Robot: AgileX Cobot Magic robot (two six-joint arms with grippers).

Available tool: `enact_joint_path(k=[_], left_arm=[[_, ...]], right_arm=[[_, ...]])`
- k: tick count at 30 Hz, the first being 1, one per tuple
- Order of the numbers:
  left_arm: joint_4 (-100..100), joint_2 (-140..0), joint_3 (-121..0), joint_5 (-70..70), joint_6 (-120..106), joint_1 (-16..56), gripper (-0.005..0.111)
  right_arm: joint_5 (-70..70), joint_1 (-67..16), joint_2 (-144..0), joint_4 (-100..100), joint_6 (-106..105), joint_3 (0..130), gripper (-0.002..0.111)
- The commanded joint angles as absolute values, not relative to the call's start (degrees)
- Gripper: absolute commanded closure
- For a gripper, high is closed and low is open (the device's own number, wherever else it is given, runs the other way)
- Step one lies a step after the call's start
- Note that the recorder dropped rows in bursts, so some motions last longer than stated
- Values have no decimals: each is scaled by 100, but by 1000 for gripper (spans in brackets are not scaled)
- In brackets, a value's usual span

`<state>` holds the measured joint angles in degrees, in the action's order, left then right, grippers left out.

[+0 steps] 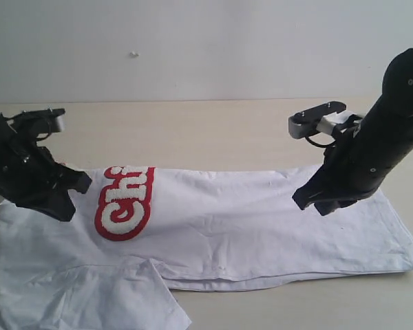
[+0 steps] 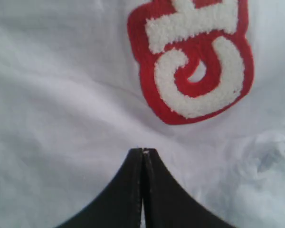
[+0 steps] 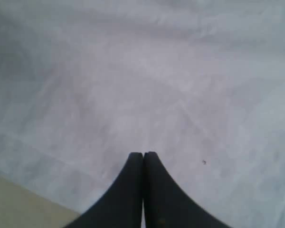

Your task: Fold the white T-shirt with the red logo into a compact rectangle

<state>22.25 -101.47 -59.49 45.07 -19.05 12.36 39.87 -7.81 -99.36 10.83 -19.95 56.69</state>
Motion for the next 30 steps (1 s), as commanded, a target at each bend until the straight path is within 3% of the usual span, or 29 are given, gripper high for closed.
enact_joint_path(k=[1, 21, 30], left_arm=[[2309, -10471, -5759, 4014, -1951, 1313, 107], [2103, -11372, -5728, 1796, -2271, 1313, 107], [1919, -10991, -5750, 1413, -2271, 1313, 107]], right_arm=[[3898, -766, -10282, 1168, -1881, 5695, 108], [1826, -766, -11558, 1157, -1750, 5695, 108], [1778, -766, -11262, 1133, -2035, 5695, 108]])
